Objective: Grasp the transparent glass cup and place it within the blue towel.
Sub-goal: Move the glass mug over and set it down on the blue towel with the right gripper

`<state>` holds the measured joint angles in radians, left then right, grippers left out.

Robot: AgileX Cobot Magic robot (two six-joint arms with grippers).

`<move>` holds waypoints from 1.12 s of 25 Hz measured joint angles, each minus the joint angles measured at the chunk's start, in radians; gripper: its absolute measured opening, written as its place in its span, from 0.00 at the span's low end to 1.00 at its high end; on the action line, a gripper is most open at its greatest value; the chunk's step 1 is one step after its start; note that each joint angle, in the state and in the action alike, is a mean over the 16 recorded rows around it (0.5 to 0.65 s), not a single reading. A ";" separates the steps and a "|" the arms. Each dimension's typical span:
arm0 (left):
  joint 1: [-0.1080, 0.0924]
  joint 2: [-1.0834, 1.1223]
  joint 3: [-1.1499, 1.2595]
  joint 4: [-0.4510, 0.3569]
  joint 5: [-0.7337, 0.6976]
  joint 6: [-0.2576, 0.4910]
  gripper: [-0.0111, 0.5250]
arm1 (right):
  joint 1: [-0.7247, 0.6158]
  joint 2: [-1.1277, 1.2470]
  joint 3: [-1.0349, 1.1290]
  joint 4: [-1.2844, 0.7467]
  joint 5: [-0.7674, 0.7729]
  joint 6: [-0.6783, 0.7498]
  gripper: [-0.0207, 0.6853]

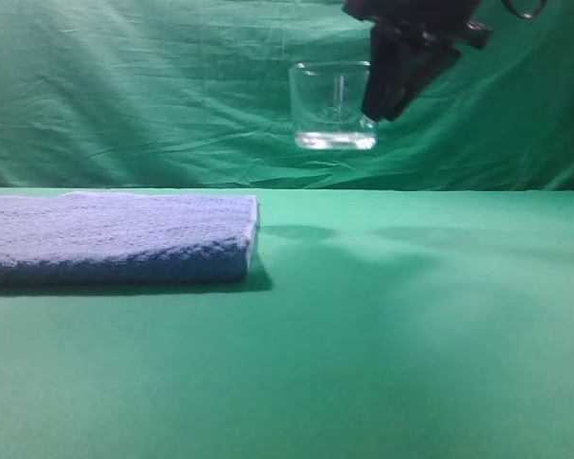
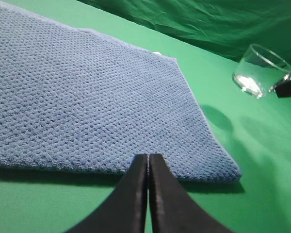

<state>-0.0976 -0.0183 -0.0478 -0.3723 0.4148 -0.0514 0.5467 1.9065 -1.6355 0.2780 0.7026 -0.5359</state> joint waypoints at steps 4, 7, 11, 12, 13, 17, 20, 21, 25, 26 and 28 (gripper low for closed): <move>0.000 0.000 0.000 0.000 0.000 0.000 0.02 | 0.077 0.075 -0.113 0.000 0.000 -0.010 0.18; 0.000 0.000 0.000 0.000 0.000 0.000 0.02 | 0.129 0.145 -0.177 0.000 -0.005 -0.024 0.18; 0.000 0.000 0.000 0.000 0.000 0.000 0.02 | 0.177 0.237 -0.227 0.000 -0.018 -0.043 0.18; 0.000 0.000 0.000 0.000 0.000 0.000 0.02 | 0.186 0.257 -0.234 0.000 -0.023 -0.048 0.18; 0.000 0.000 0.000 0.000 0.000 0.000 0.02 | 0.194 0.276 -0.240 0.001 -0.027 -0.053 0.18; 0.000 0.000 0.000 0.000 0.000 0.000 0.02 | 0.215 0.334 -0.253 0.004 -0.050 -0.070 0.23; 0.000 0.000 0.000 0.000 0.000 0.000 0.02 | 0.224 0.359 -0.256 0.008 -0.066 -0.076 0.33; 0.000 0.000 0.000 0.000 0.000 0.000 0.02 | 0.225 0.363 -0.257 0.008 -0.069 -0.076 0.38; 0.000 0.000 0.000 0.000 0.000 0.000 0.02 | 0.226 0.360 -0.259 -0.001 -0.066 -0.066 0.56; 0.000 0.000 0.000 0.000 0.000 0.000 0.02 | 0.226 0.352 -0.259 -0.007 -0.062 -0.058 0.60; 0.000 0.000 0.000 0.000 0.000 0.000 0.02 | 0.226 0.328 -0.260 -0.024 -0.049 -0.037 0.66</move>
<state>-0.0976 -0.0183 -0.0478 -0.3723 0.4148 -0.0514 0.7732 2.2348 -1.8956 0.2541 0.6537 -0.5729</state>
